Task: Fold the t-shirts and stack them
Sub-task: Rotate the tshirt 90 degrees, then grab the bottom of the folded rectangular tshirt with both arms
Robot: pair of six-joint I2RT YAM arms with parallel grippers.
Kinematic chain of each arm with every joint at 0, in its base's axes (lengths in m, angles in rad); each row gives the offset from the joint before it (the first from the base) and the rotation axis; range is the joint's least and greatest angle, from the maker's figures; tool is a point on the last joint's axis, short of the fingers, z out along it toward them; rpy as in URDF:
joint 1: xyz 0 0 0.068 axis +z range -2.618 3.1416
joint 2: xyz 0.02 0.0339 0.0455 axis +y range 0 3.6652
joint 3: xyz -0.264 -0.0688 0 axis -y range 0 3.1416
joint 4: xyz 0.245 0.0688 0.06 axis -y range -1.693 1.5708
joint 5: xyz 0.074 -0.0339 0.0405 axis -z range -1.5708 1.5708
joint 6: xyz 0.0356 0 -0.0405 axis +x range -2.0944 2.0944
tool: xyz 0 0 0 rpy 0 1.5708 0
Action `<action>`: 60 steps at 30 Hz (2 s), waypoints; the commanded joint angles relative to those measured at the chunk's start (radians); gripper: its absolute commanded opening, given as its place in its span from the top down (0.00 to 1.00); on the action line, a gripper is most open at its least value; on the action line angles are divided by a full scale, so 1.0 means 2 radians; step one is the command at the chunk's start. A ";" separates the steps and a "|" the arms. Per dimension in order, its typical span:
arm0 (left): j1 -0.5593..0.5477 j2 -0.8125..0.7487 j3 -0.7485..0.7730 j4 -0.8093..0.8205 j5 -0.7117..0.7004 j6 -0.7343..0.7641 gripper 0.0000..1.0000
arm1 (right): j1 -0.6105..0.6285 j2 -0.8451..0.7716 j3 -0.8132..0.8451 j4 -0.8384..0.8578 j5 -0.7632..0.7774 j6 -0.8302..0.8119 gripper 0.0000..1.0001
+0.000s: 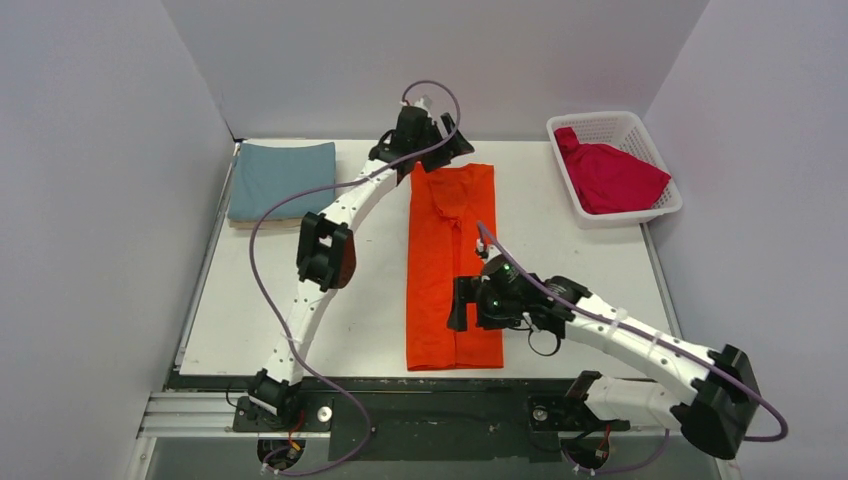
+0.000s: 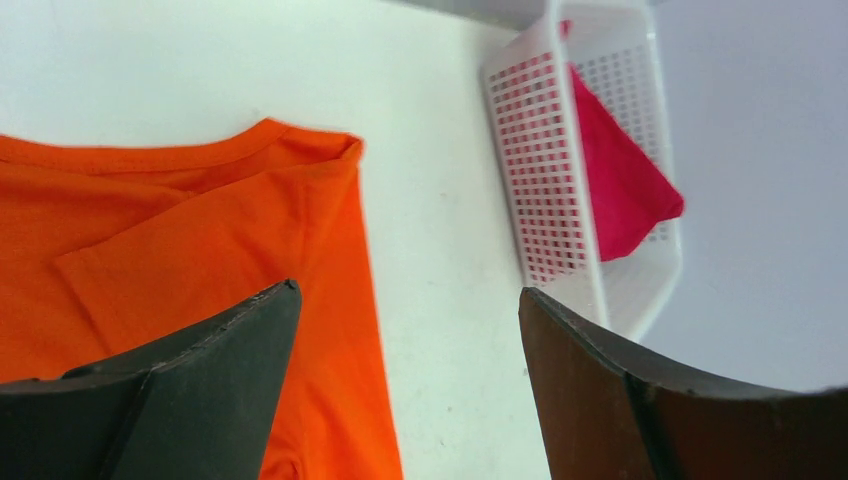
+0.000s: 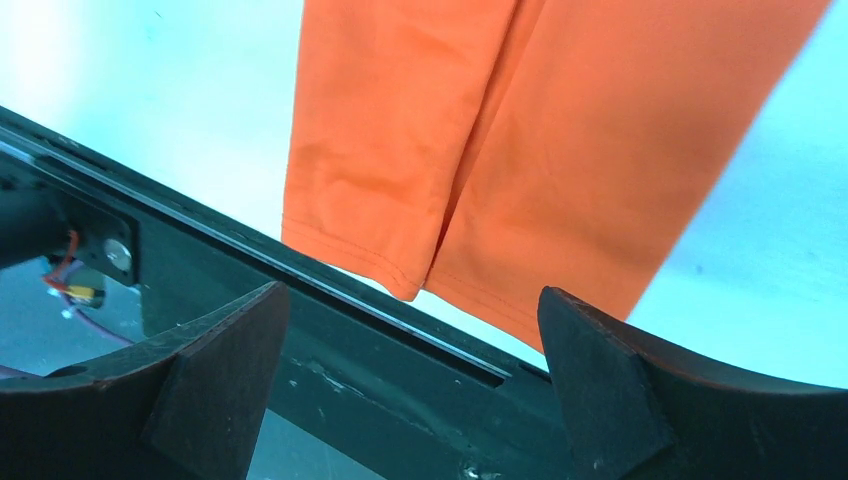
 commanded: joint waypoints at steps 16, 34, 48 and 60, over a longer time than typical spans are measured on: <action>-0.171 -0.698 -0.867 -0.012 -0.139 -0.063 0.10 | -0.069 -0.172 -0.180 -0.045 0.023 0.143 0.03; -0.272 -0.635 -0.958 0.045 -0.131 -0.152 0.44 | -0.071 -0.101 -0.237 0.027 -0.017 0.192 0.64; -0.291 -0.590 -0.948 0.009 -0.122 -0.159 1.00 | -0.070 -0.126 -0.250 0.011 -0.030 0.200 1.00; -0.300 -0.700 -0.966 0.021 -0.120 -0.159 1.00 | -0.024 -0.222 -0.224 0.001 -0.010 0.242 1.00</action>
